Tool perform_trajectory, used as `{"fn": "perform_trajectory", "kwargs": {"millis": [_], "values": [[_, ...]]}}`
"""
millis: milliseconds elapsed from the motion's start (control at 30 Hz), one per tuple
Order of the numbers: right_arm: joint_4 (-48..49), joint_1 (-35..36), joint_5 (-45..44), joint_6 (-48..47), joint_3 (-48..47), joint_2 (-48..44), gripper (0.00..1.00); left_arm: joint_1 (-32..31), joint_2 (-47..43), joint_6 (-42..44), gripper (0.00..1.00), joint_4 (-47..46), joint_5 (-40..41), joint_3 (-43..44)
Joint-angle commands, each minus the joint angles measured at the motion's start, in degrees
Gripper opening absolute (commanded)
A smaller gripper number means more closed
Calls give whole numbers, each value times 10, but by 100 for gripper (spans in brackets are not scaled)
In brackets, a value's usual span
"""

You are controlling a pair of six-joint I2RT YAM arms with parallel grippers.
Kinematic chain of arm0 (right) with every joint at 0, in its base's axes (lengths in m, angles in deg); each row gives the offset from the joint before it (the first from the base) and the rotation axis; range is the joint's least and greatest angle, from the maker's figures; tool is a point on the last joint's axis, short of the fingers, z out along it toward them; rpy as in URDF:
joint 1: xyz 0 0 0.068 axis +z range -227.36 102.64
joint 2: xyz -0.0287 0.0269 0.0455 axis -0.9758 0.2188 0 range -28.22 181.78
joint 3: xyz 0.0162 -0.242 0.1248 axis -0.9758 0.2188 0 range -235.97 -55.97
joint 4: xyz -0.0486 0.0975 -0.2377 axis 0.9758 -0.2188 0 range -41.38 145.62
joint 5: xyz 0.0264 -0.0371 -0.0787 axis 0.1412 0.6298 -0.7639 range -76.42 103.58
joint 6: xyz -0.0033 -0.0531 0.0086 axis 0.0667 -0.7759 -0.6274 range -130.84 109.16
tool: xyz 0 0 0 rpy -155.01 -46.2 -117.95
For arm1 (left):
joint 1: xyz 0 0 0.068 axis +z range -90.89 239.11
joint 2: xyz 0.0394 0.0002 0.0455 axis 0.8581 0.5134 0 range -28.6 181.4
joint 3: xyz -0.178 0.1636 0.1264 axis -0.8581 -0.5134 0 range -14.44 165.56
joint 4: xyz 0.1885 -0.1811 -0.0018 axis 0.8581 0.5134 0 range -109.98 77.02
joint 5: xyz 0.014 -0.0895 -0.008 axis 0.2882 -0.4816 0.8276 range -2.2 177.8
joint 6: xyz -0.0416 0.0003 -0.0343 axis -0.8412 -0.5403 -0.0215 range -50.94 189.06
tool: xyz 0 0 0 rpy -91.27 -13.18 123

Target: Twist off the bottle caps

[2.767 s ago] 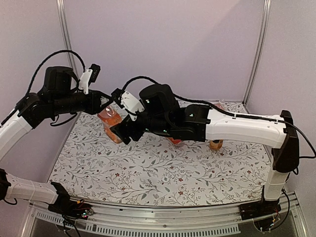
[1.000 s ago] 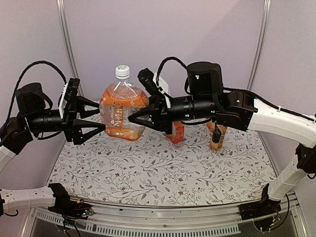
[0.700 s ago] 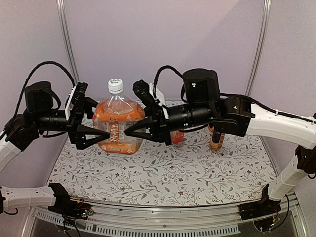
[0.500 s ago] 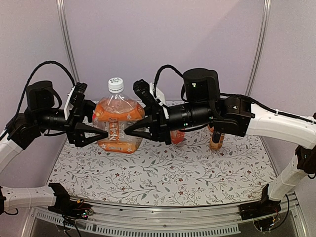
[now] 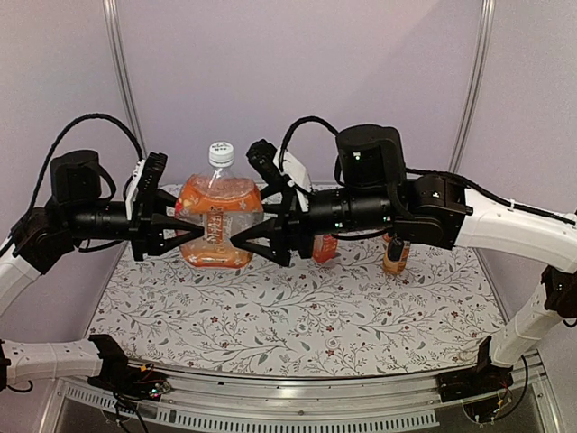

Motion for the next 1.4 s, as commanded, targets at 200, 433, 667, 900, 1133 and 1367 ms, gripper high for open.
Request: {"fn": "perform_trajectory", "kwargs": {"millis": [200,433,667,900,1133,1367], "values": [[-165,3,-296,198,-165,15,72,-91,6,327,17,-47,531,-59],[-282,3,-307,259,-296,120,68,-116,13,355,17,-66,587,-70],[-302,-4,-277,269,-324,146,62,-123,12,359,17,-68,581,-74],[-292,-20,-228,275,-329,165,42,-129,10,359,16,-69,574,-76],[-281,-26,-219,274,-329,169,33,-134,10,357,16,-68,570,-78],[-289,-28,-137,248,-330,174,0,-136,6,299,15,-59,545,-68]]}}
